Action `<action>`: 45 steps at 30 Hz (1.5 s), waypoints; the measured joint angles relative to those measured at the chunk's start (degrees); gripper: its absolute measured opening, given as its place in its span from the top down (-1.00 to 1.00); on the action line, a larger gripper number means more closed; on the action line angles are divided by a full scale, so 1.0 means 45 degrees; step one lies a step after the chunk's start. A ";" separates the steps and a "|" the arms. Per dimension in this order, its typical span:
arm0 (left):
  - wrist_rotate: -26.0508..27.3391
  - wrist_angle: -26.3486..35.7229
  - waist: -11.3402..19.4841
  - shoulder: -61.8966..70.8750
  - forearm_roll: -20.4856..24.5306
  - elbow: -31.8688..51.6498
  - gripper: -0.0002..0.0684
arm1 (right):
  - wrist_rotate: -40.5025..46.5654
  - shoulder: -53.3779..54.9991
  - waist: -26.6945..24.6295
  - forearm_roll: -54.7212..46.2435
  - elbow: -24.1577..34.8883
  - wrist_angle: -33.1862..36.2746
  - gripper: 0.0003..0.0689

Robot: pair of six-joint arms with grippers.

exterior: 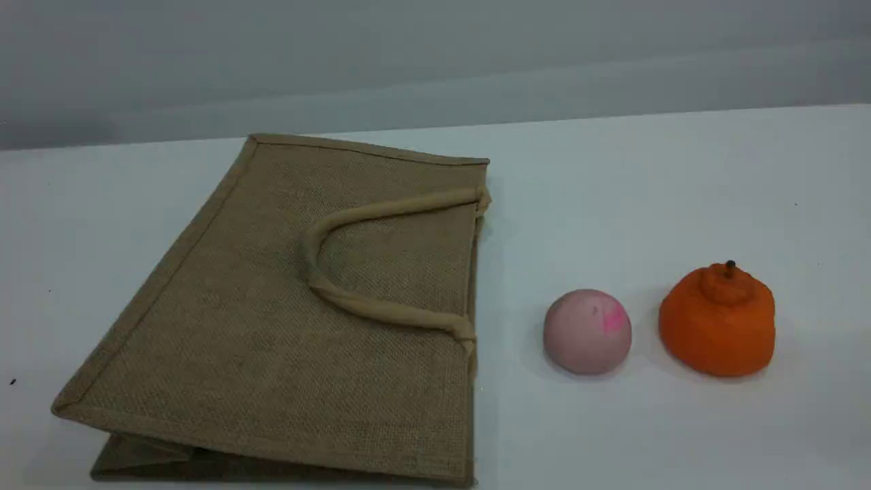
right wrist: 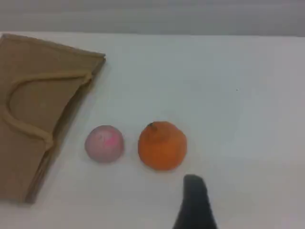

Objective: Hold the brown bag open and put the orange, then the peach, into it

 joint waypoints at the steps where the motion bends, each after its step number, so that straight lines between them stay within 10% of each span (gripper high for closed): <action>1: 0.0000 0.0000 0.0000 0.0000 0.0000 0.0000 -0.49 | 0.0000 0.0000 0.0000 0.0000 0.0000 0.0000 -0.32; 33: -0.0452 -0.0127 0.0000 0.0203 0.0014 -0.0064 -0.49 | -0.0404 0.0000 0.0000 0.0407 0.0000 -0.0108 -0.29; 45: -0.1307 -0.4554 0.0000 0.5656 0.0003 -0.1832 -0.49 | -0.3840 0.4444 0.0000 0.3423 -0.0401 -0.4366 -0.26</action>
